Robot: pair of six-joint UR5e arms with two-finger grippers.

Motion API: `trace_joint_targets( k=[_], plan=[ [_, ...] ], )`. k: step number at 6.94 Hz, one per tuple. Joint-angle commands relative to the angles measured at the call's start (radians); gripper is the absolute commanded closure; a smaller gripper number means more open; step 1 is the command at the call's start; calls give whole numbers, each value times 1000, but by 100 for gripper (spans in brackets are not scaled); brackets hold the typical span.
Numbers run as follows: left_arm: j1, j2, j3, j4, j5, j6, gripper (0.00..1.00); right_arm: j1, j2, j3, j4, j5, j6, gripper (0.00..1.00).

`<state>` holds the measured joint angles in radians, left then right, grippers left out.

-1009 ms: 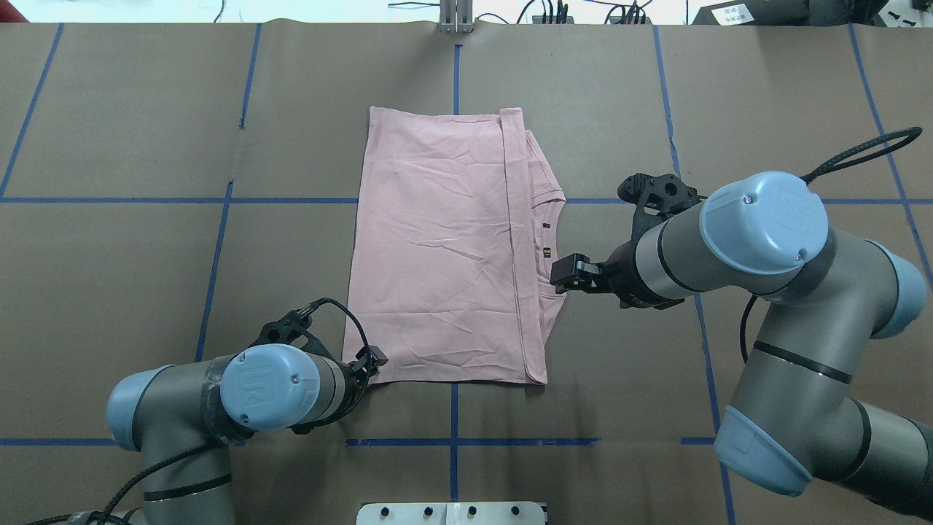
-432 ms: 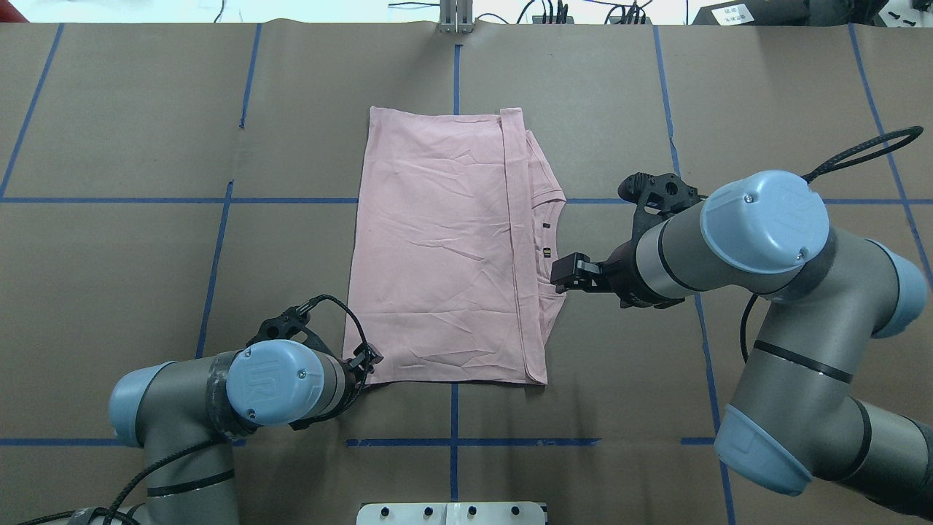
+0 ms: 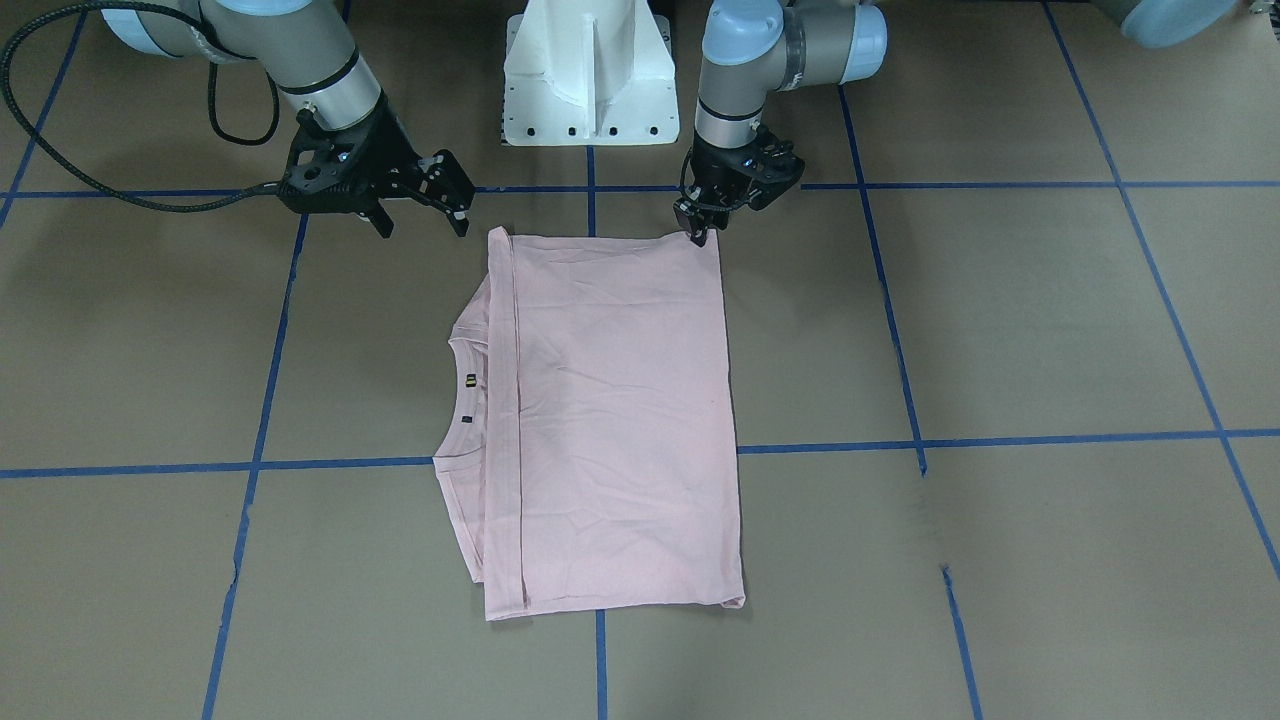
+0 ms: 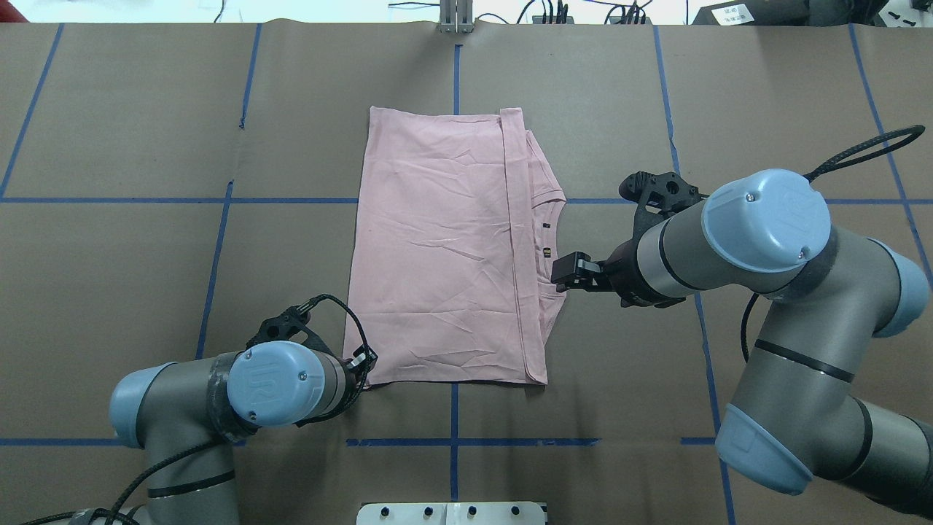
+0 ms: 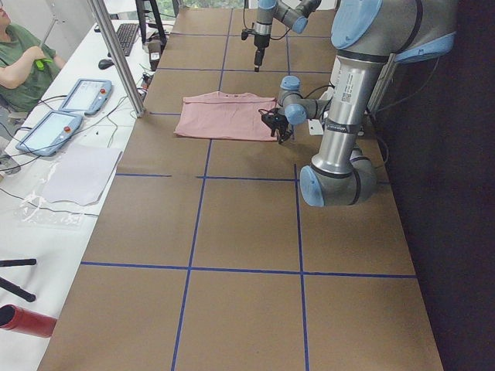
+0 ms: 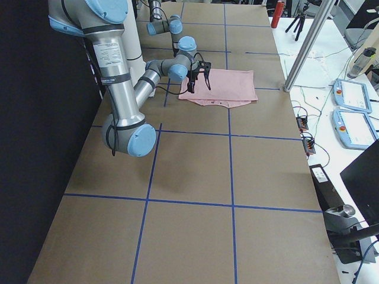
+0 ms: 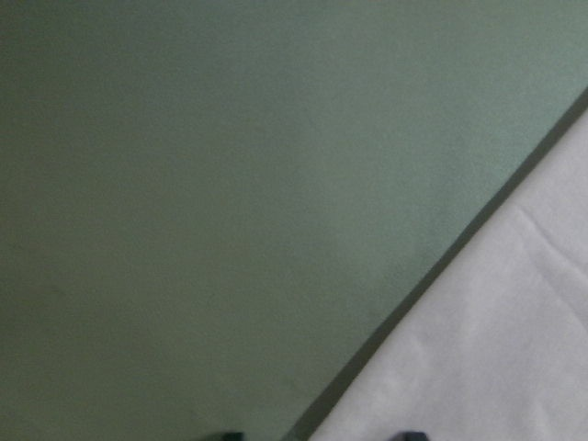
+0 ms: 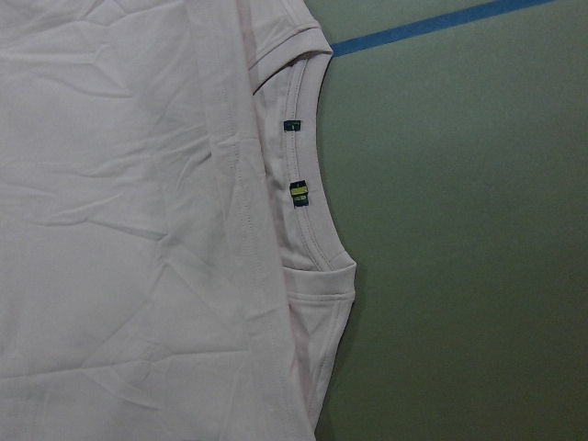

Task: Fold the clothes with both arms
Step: 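Lower the left gripper to the near shirt corner while the right holds the collar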

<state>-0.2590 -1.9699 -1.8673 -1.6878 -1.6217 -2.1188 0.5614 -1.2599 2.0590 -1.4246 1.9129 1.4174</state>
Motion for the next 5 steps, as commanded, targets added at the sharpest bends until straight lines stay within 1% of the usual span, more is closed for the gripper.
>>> trace_joint_targets(
  k=[1, 4, 5],
  plan=[
    [0, -6, -15, -1, -4, 10, 100, 2, -3, 1, 0, 0, 0, 0],
    [-5, -17, -15, -1, -4, 26, 100, 0, -3, -2, 0, 0, 9, 0],
    [-9, -17, -29, 0, -4, 26, 100, -6, -1, -10, 0, -2, 14, 0]
  ],
)
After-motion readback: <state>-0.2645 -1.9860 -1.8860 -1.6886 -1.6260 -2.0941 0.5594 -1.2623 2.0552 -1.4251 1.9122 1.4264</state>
